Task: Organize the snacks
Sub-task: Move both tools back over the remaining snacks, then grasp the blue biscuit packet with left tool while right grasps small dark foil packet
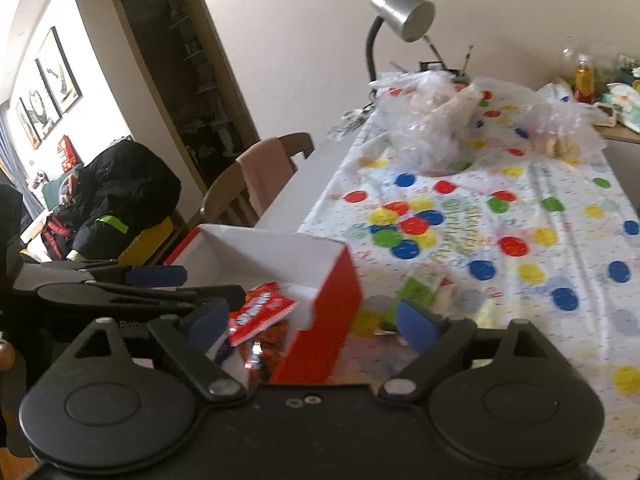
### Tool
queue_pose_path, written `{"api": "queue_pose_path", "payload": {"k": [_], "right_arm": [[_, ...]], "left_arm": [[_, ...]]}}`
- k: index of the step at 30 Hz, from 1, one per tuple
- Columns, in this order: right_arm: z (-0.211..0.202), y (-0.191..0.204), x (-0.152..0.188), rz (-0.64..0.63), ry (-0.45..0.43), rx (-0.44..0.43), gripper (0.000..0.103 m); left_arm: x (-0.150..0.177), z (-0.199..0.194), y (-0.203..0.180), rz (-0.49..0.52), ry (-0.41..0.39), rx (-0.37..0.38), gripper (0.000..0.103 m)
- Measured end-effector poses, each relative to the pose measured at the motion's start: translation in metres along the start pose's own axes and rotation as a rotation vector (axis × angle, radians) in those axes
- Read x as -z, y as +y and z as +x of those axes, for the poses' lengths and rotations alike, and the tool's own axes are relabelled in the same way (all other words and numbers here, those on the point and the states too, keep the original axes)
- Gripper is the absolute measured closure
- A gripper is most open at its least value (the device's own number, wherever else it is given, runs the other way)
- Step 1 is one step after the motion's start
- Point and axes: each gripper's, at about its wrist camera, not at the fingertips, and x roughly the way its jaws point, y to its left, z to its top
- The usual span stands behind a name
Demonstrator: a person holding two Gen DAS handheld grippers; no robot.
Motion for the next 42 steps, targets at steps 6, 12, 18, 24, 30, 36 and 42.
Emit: {"api": "queue_pose_path", "payload": {"k": [6, 12, 18, 24, 30, 36, 42], "right_arm": [[-0.018, -0.028, 0.009, -0.027, 0.003, 0.034, 0.001], [-0.030, -0.069, 0.022, -0.050, 0.046, 0.097, 0.000], [-0.031, -0.116, 0.033, -0.036, 0.083, 0.167, 0.000], [-0.024, -0.155, 0.043, 0.000, 0.104, 0.194, 0.000], [-0.002, -0.176, 0.050, -0.017, 0.139, 0.220, 0.000], [0.027, -0.192, 0.058, -0.060, 0.207, 0.213, 0.000], [0.055, -0.200, 0.062, -0.085, 0.270, 0.216, 0.000]], "left_arm": [[0.004, 0.017, -0.036, 0.004, 0.033, 0.034, 0.023], [0.013, 0.036, -0.066, -0.002, 0.079, 0.042, 0.023], [0.023, 0.062, -0.090, -0.015, 0.136, 0.019, 0.023], [0.029, 0.099, -0.102, -0.061, 0.218, -0.034, 0.023], [0.035, 0.139, -0.102, -0.132, 0.307, -0.091, 0.023], [0.042, 0.171, -0.101, -0.184, 0.395, -0.115, 0.023], [0.046, 0.190, -0.097, -0.224, 0.437, -0.155, 0.023]]}}
